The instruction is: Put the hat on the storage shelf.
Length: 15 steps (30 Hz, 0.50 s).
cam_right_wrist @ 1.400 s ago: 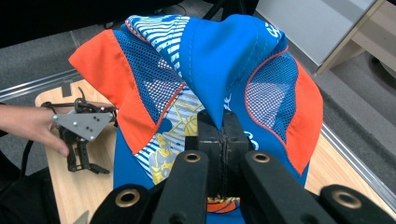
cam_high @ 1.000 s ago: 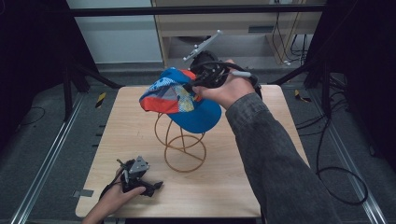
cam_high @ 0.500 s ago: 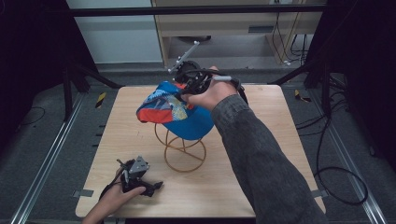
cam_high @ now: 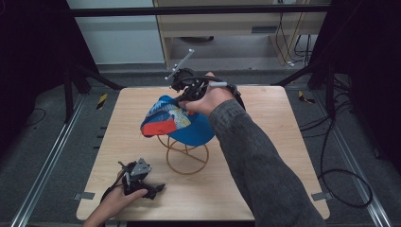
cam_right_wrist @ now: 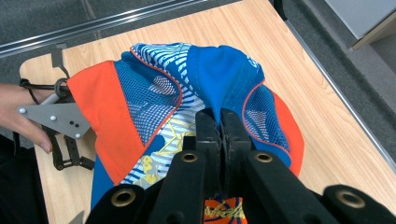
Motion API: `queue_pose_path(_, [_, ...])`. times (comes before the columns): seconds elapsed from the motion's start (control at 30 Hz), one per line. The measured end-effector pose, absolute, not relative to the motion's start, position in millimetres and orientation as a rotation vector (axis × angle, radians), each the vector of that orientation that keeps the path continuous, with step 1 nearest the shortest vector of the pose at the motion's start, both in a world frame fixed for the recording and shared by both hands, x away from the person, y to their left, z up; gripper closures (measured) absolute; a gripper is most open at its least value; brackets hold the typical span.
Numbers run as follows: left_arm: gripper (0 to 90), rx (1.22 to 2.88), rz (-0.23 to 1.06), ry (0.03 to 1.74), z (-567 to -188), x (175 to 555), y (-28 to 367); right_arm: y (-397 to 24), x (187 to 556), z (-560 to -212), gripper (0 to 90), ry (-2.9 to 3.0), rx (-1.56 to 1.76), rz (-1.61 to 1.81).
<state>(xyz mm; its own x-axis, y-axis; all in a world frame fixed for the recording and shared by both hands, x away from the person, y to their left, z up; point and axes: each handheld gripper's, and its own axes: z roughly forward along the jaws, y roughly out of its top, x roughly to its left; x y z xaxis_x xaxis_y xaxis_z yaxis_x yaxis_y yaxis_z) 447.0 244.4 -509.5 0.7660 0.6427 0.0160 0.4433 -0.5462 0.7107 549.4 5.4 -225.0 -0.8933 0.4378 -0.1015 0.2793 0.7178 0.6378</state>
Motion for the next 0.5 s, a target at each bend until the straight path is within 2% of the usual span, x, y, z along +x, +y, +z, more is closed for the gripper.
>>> queue_pose_path(0.23, [0.0,2.239,0.357,0.806,-509.5,447.0,244.4,5.3,547.7,-228.1,86.5,2.688,0.567,0.952])
queue_pose_path(0.5, [0.0,2.238,0.358,0.807,-509.6,447.0,244.3,7.1,546.5,-232.7,78.2,2.698,0.562,0.951])
